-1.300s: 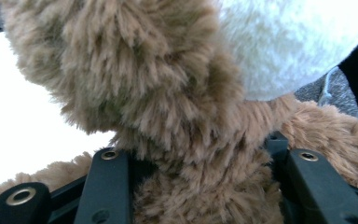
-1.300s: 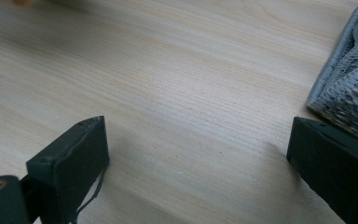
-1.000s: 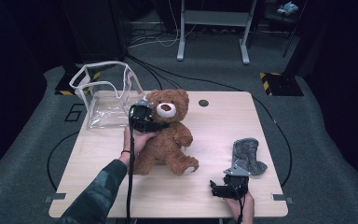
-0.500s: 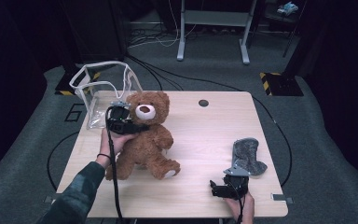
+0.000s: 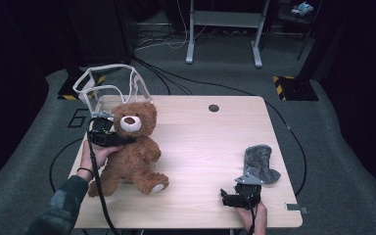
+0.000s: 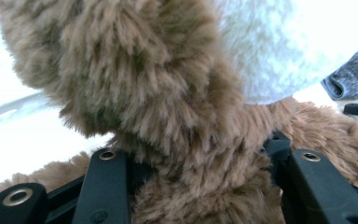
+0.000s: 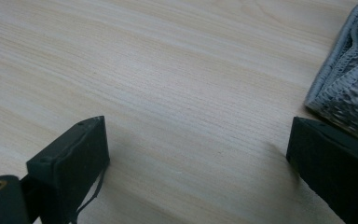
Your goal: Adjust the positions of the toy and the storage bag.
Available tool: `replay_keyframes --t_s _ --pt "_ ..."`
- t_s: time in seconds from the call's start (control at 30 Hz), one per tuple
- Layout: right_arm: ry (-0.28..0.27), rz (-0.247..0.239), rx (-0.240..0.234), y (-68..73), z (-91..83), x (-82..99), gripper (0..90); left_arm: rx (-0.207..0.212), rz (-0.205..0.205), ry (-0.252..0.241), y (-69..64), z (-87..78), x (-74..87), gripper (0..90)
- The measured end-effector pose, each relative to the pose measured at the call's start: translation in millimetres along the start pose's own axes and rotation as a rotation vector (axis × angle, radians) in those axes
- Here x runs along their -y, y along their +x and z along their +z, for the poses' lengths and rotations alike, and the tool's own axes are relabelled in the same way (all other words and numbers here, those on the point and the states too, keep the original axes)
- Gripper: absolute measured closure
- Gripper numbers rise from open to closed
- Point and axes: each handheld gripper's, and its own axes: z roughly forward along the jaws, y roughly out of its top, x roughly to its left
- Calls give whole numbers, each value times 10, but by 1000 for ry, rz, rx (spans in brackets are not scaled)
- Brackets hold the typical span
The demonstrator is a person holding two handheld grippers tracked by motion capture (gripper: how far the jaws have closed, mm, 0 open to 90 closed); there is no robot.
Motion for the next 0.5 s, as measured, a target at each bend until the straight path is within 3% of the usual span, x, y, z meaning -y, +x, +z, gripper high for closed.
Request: replay_keyframes --t_s 0.23,0.5 --pt "0 1 5 4 1 -1 48 -12 -18 12 168 -124 147 517" --pt "0 0 5 4 2 -1 48 -4 -50 86 381 -243 357 515"
